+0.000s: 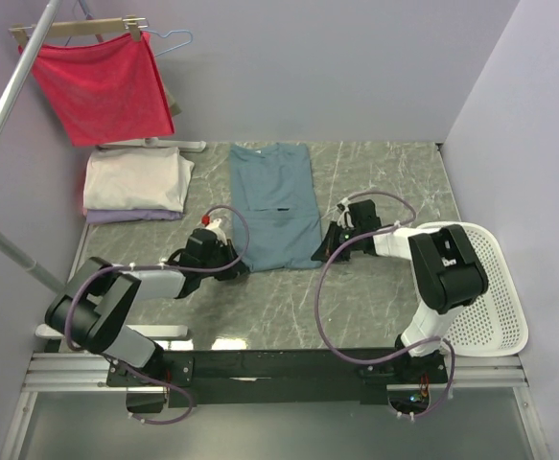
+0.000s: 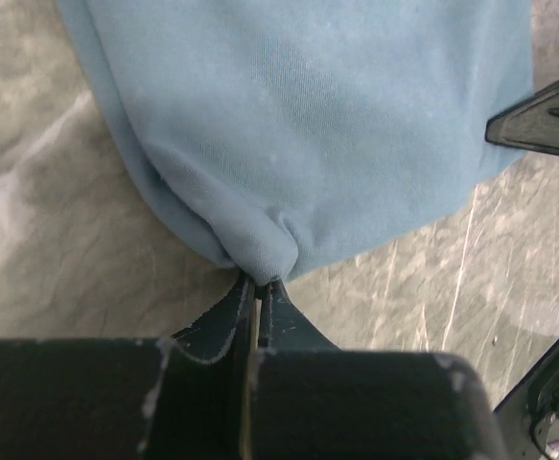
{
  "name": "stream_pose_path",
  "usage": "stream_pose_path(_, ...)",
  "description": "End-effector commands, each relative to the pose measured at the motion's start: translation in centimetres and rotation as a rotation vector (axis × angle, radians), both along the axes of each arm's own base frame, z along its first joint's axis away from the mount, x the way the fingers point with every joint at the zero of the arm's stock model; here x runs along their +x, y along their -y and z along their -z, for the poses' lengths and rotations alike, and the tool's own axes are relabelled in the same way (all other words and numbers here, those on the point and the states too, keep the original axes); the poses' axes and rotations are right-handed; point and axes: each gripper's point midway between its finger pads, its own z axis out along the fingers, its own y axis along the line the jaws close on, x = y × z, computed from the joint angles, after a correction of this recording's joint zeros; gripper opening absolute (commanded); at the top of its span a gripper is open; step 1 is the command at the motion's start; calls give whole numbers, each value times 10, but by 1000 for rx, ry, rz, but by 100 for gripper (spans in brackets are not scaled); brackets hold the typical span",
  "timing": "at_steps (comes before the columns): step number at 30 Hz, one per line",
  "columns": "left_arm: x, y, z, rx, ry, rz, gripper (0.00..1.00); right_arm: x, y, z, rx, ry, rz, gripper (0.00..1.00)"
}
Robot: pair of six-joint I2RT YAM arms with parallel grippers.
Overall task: Fold and stack the t-shirts
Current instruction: Grab one side of the 2/3 rectangular tshirt with both arms, then fold the long partially folded tshirt into a neat square
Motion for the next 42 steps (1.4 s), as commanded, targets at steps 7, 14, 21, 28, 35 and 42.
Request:
stream_pose_path(7,-54,-15,-14,-5,-35,52,1,-77,22,8,-104,-88,33,0)
stream_pose_path(14,-110,-2,-14,-41,-129,81,1,-137,9,-5,-156,-81,-20,0)
stream_pose_path(21,-158,-4,-26,-72,-163,61,1,-174,11,-28,-95,-50,29,0)
stream_pose_path(28,-134,-11,-63,-34,-43,-14,1,-147,13,-74,-88,126,64,0)
stream_pose_path(35,-85,6,-107,61,121,-45,1,-98,9,-106,-186,265,66,0)
stream_pose_path(42,-33,18,-140,110,253,-67,1,-41,13,-129,-239,357,104,0)
